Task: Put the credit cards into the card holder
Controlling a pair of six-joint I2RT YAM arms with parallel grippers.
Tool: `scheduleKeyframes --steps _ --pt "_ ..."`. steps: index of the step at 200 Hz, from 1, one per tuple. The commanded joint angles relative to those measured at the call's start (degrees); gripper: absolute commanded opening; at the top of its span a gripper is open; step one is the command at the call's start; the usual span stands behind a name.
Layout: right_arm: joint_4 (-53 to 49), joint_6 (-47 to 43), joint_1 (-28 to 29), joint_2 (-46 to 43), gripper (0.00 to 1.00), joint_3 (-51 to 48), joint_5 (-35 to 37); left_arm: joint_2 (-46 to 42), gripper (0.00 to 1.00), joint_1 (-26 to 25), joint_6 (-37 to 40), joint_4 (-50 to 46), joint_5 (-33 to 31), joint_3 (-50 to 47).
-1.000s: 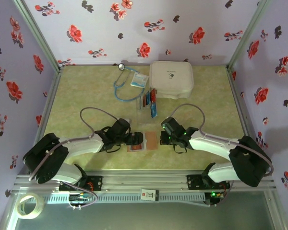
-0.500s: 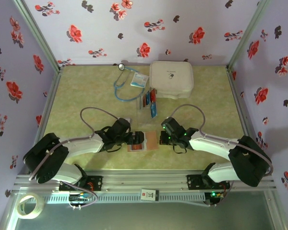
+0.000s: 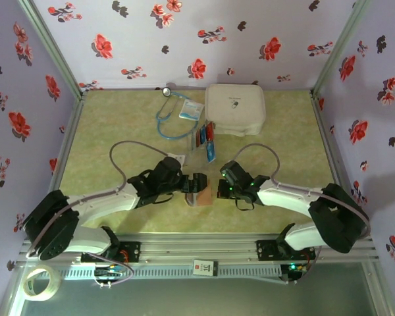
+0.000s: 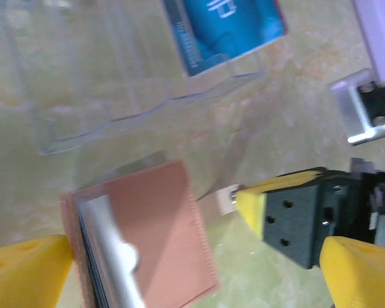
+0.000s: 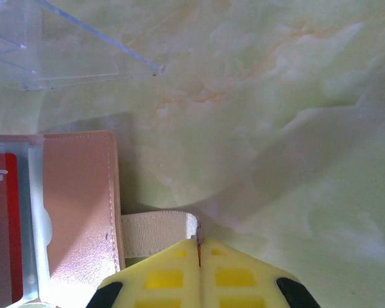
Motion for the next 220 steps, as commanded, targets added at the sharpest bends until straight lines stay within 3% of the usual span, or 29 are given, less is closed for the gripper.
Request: scheduleKeyframes --steps 1,27,91,145,220 --pt "1.1 0.9 -0.2 0.5 0.00 -0.1 -0.6 3.8 1.00 -1.7 -3.2 6.3 0.7 1.2" --pt "0.7 1.1 -0.2 -0.3 0.00 -0.3 -0.1 8.1 1.00 -3.7 -5.7 11.8 -1.1 0.9" --pt "-2.3 0.5 -1.6 -4.8 0.27 -1.2 -0.8 15.1 1.00 -5.5 -12.0 25.5 -5.8 -4.1" --pt "-6.0 -0.2 -4.5 -10.7 0.42 -3.0 -0.4 15.1 1.00 -6.9 -11.8 21.2 -12.6 -5.5" --pt "-8.4 -0.9 -6.4 -19.1 0.44 -3.8 -2.6 13.3 1.00 -6.8 -9.7 14.2 -13.8 -3.5"
